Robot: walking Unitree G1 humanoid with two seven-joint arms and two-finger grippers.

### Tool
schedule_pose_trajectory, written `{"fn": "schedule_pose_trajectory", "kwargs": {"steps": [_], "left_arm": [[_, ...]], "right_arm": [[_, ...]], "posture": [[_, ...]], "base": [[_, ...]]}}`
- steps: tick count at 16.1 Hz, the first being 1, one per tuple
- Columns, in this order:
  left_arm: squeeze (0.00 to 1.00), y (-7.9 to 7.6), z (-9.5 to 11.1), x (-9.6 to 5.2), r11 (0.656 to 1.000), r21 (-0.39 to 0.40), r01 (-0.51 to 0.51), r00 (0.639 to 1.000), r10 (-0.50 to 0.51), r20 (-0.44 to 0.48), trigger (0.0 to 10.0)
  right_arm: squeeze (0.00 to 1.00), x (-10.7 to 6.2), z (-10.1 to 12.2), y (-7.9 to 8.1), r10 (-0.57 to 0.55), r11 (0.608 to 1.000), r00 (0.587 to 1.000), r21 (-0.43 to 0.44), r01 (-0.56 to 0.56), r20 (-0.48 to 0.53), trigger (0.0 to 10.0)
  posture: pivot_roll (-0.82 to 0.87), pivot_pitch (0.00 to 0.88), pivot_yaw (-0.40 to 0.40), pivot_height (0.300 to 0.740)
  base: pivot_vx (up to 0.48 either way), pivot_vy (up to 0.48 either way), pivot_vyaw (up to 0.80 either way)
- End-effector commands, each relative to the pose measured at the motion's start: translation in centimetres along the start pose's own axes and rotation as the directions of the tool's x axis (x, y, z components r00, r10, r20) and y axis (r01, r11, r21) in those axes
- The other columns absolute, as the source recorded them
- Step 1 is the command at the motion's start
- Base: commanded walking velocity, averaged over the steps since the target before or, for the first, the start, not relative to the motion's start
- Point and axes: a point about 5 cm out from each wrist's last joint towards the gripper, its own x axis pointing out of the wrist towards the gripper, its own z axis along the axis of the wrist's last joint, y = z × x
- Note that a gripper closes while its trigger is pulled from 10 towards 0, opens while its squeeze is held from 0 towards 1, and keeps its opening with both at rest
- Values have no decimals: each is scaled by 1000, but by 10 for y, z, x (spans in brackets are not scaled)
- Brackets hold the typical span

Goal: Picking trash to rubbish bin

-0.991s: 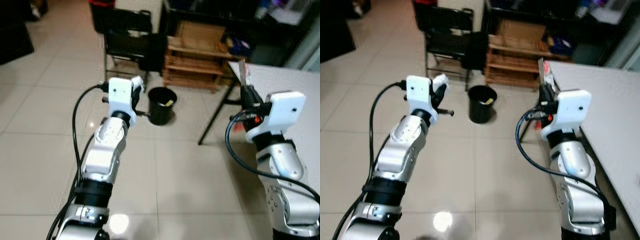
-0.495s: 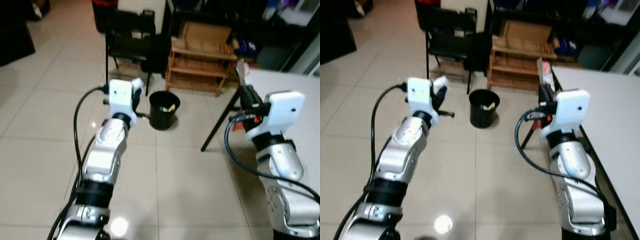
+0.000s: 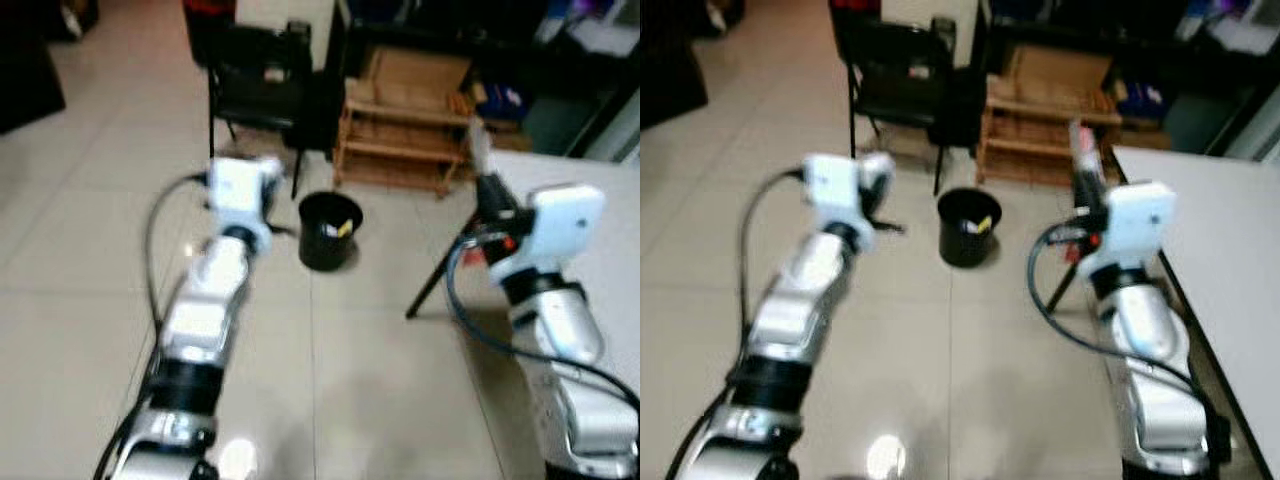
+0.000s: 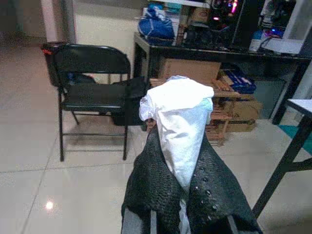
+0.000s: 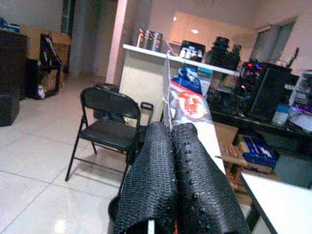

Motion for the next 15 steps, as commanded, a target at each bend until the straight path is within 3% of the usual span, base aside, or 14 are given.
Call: {"fn": "schedule_pose_trajectory", "kwargs": {"steps": [1,15], "left_arm": [[0,9,1,0,999,18,-32,999,32,3,10000],[0,9,2,-1,999,26,-35,999,35,2,10000]], "right_arm": [[0,2,5,3,14,1000,1000,-1,-14,17,10000],[0,1,3,3,11,1000,1000,4,-11,7,10000]], "posture": [[244,91,-119,740],[250,104,-119,740]], "base": [[465,0,0],[460,0,0]]}}
